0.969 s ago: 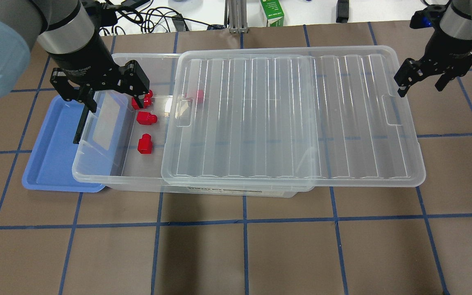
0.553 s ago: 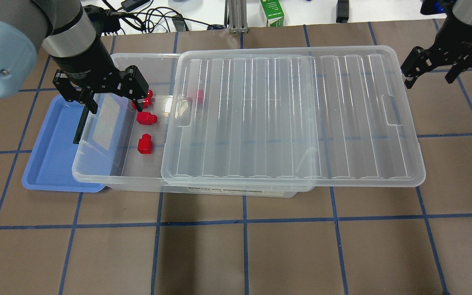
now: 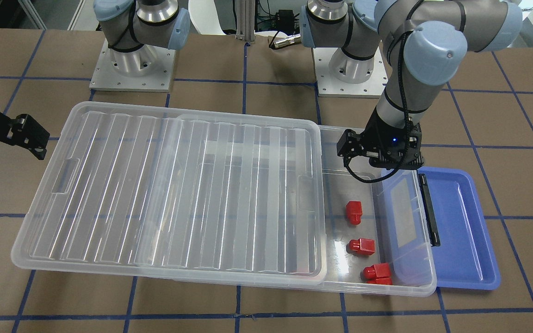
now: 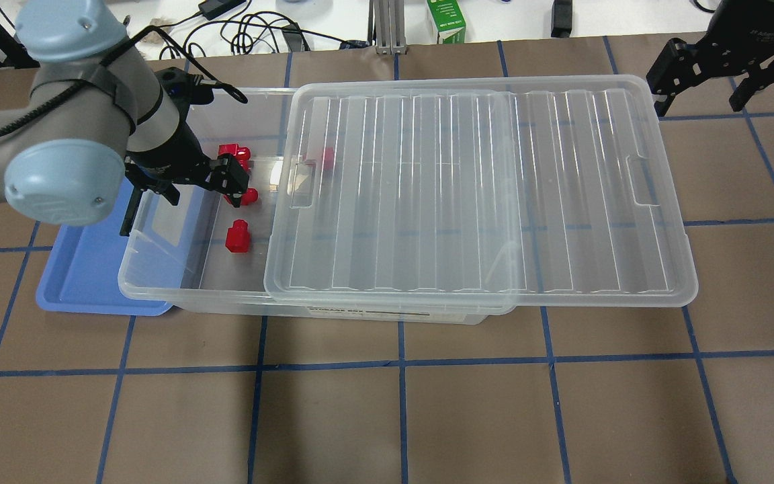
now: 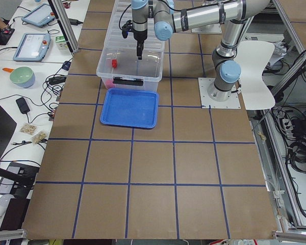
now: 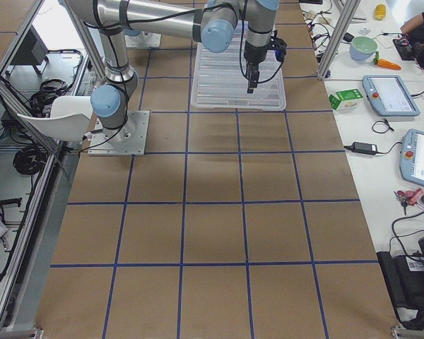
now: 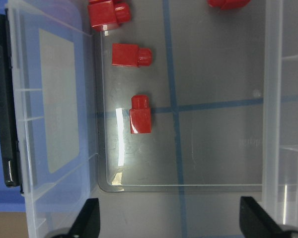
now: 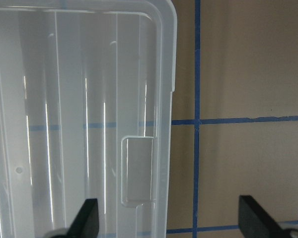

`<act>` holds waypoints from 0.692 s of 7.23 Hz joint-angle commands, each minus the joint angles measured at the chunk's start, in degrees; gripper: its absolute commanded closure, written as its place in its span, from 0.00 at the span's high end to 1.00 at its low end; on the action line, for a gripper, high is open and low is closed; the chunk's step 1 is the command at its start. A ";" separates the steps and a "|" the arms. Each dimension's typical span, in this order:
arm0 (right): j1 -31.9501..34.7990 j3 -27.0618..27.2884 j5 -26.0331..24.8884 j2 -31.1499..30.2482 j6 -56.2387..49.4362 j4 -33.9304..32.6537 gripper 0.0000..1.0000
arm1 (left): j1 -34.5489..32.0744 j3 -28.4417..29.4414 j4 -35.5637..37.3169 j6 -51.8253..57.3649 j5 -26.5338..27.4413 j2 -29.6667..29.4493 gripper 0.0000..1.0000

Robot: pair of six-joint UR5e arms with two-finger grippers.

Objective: Place red block in blue tray from box

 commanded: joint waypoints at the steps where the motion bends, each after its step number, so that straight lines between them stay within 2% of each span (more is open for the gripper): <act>1: 0.84 -0.43 0.22 0.26 -0.01 0.44 1.00 | -0.40 -5.62 7.38 -2.31 0.03 -1.10 1.00; 5: 0.76 0.36 -0.04 0.35 -0.01 0.53 1.00 | 0.03 -7.14 12.14 -3.73 -0.14 -4.00 1.00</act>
